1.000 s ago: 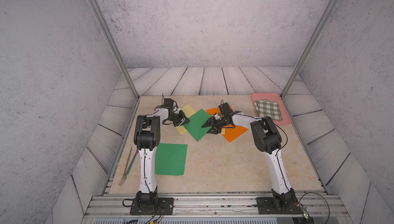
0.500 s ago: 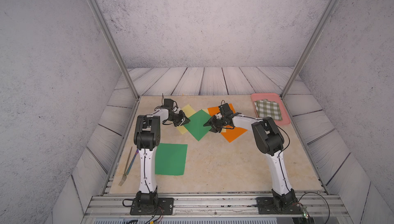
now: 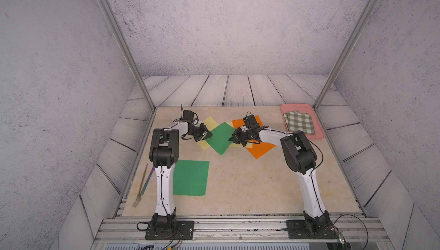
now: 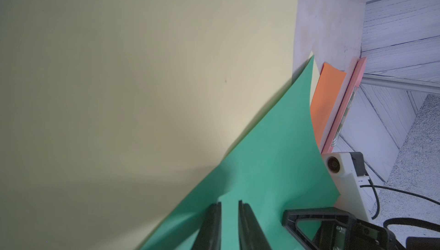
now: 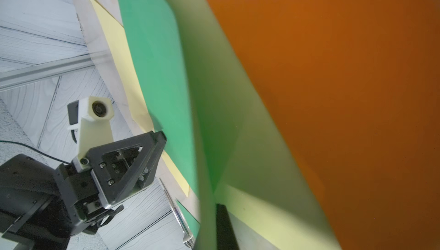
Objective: Sort the scattered colored papers by color
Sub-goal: Pick up the colored paper from the center of the board.
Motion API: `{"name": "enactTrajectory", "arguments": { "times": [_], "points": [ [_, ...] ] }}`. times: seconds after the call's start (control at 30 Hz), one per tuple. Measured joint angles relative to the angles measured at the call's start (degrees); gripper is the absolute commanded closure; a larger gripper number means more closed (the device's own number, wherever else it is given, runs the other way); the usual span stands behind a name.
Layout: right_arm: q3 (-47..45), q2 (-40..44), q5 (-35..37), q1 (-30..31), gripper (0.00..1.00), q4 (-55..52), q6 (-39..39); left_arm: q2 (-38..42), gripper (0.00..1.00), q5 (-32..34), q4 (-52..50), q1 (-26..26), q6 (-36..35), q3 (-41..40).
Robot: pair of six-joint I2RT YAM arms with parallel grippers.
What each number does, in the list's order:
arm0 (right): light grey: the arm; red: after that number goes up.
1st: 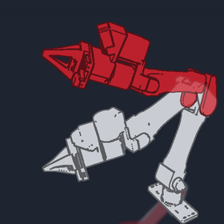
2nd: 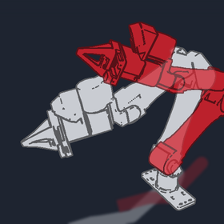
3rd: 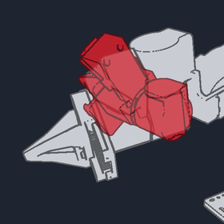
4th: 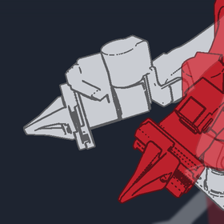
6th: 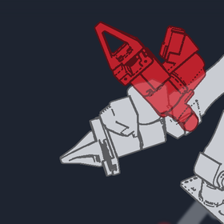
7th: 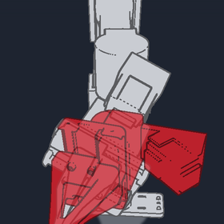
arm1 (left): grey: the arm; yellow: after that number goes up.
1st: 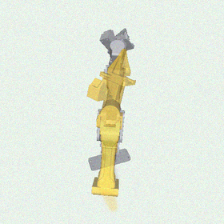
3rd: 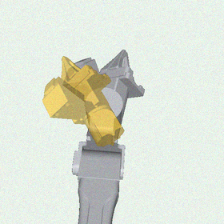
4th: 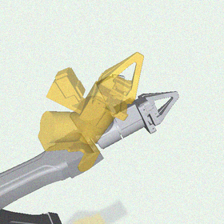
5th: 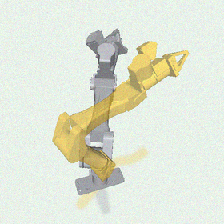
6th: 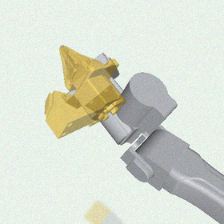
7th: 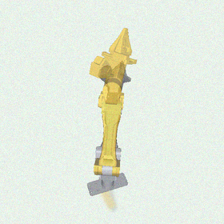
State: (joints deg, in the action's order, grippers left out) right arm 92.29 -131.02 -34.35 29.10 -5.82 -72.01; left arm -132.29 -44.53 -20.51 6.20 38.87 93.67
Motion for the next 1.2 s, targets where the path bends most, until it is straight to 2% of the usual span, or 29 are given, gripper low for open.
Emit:
{"name": "enactTrajectory", "arguments": {
  "times": [0.3, 0.53, 0.77, 1.0, 1.2],
  "points": [
    [5.81, 0.00, -0.68, 0.15, 1.00, -6.80, 5.53, 3.58, 0.70, 4.33, -2.54, 0.31, -4.79, 0.07],
    [13.51, 0.00, -4.22, 0.15, 1.00, -16.20, 14.95, 13.75, 0.60, 6.40, -3.52, -1.05, -8.98, 2.01],
    [19.06, 0.11, -7.72, 0.37, 1.00, -29.49, 25.92, 23.98, 0.57, 7.30, -3.65, -4.57, -11.10, 2.36],
    [24.85, 3.23, -10.60, 2.10, 1.00, -42.05, 35.12, 32.35, 0.55, 8.20, -4.20, -5.75, -12.50, -4.02],
    [28.02, 8.87, -13.11, 6.54, 1.00, -48.28, 39.56, 41.11, 0.52, 8.92, -4.24, -6.64, -12.55, -11.72]
  ]
}}
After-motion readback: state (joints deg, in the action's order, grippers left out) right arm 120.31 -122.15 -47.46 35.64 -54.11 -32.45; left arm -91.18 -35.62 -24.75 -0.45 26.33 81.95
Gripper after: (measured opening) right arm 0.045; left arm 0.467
